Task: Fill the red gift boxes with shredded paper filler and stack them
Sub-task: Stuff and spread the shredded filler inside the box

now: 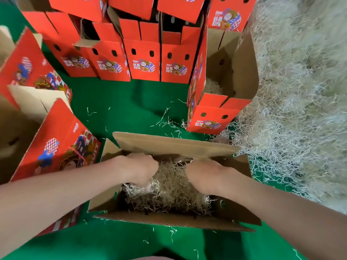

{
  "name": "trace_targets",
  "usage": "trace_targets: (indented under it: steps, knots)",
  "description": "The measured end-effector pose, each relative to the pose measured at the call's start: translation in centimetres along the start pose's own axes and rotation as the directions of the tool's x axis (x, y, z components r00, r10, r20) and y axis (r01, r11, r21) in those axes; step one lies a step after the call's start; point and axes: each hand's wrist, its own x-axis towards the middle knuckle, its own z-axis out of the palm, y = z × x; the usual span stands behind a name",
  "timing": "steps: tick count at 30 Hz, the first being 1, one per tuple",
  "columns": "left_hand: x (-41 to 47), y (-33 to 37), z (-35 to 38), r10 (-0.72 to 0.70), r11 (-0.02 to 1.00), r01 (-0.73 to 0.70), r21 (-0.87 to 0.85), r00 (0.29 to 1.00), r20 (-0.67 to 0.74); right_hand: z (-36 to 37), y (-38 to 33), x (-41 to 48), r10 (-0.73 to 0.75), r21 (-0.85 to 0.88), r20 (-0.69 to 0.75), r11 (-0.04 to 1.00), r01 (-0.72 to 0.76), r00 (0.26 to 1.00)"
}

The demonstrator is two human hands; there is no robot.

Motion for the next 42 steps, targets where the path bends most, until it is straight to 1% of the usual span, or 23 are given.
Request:
trace_targets:
  steps: [2,3,5,6,9,11,13,15,18,20,22,24,25,27,29,31,32,33,34,35,38,40,42]
  knots:
    - [0.1,0.4,-0.4,0.048,0.999,-0.048,-0.008,0.996,0.079,0.8,0.2,1.3,-0.065,0.044,0.068,0.997,0.062,0.996]
    - [0.2,0.8,-0.5,0.059,0.998,-0.063,0.019,0.981,0.184,1.3,0.3,2.2,-0.061,0.033,0.153,0.998,0.056,0.986]
    - [-0.1,1.8,-0.8,0.032,0.988,-0.086,0.125,0.924,0.382,2.4,0.7,3.4,-0.034,-0.039,0.277,0.998,0.047,0.96]
    - [-0.2,2.2,-0.9,0.006,0.977,-0.092,0.191,0.914,0.406,2.9,1.0,3.9,-0.018,-0.091,0.31,0.995,0.048,0.951]
    - [-0.8,2.6,-2.0,0.046,0.955,-0.127,0.267,0.956,0.291,3.3,1.7,4.4,0.012,-0.15,0.332,0.988,0.04,0.943]
    - [-1.1,2.1,-2.8,0.105,0.961,-0.151,0.231,0.974,0.2,2.5,1.7,3.8,0.016,-0.201,0.317,0.978,0.051,0.948]
    - [-0.9,1.8,-3.0,0.162,0.969,-0.199,0.144,0.958,0.236,1.6,1.5,3.2,0.022,-0.273,0.211,0.961,0.037,0.977]
    - [-0.3,2.7,-2.4,0.198,0.959,-0.247,0.136,0.933,0.302,0.9,0.6,3.0,-0.004,-0.213,0.182,0.976,0.043,0.983]
    - [1.6,4.7,-0.7,0.137,0.896,-0.287,0.338,0.905,0.404,1.7,-1.3,4.5,-0.083,0.059,0.296,0.996,0.068,0.952]
    - [2.8,4.2,0.5,0.094,0.853,-0.275,0.444,0.917,0.387,2.9,-1.9,5.6,-0.106,-0.071,0.343,0.988,0.138,0.934]
    - [2.7,2.7,1.0,0.008,0.85,-0.206,0.485,0.926,0.379,4.5,-1.9,6.2,-0.085,-0.21,0.457,0.957,0.201,0.885]
    - [2.6,0.9,1.6,-0.057,0.854,-0.158,0.496,0.919,0.39,5.8,-1.4,6.1,-0.091,-0.252,0.548,0.93,0.267,0.832]
    - [2.4,0.5,1.7,-0.095,0.852,-0.153,0.501,0.895,0.436,6.1,-1.1,5.7,-0.079,-0.257,0.559,0.93,0.263,0.825]
    - [2.5,-0.2,1.8,-0.116,0.877,-0.145,0.458,0.861,0.495,5.9,-0.7,5.3,-0.094,-0.227,0.531,0.941,0.249,0.842]
    - [2.8,-0.1,1.5,-0.04,0.931,-0.126,0.342,0.897,0.44,4.7,-0.6,5.0,-0.191,-0.096,0.458,0.96,0.262,0.868]
    - [2.9,0.5,0.8,0.073,0.957,-0.139,0.256,0.965,0.251,3.4,-0.8,5.0,-0.249,0.023,0.299,0.967,0.253,0.921]
    - [3.0,0.8,0.5,0.127,0.955,-0.158,0.253,0.983,0.134,3.0,-1.0,5.3,-0.233,0.02,0.21,0.972,0.235,0.949]
    - [3.1,1.1,0.3,0.169,0.946,-0.182,0.267,0.983,0.069,2.5,-1.2,5.5,-0.205,-0.029,0.144,0.977,0.211,0.968]
    - [3.2,1.3,0.5,0.175,0.936,-0.193,0.295,0.981,0.087,2.3,-1.4,5.6,-0.17,-0.098,0.134,0.978,0.184,0.976]
    - [3.3,1.5,0.7,0.145,0.924,-0.192,0.332,0.976,0.162,2.5,-1.5,5.9,-0.134,-0.168,0.181,0.972,0.164,0.974]
    - [4.0,1.6,2.7,-0.059,0.914,-0.125,0.385,0.9,0.432,3.7,-1.7,6.5,-0.052,-0.279,0.395,0.944,0.173,0.917]
    - [4.0,1.2,3.5,-0.098,0.926,-0.109,0.363,0.857,0.506,4.9,-1.5,6.8,-0.12,-0.214,0.445,0.948,0.236,0.887]
    - [3.7,0.7,3.8,-0.07,0.935,-0.124,0.334,0.855,0.513,5.4,-1.5,6.3,-0.207,-0.067,0.418,0.964,0.258,0.884]
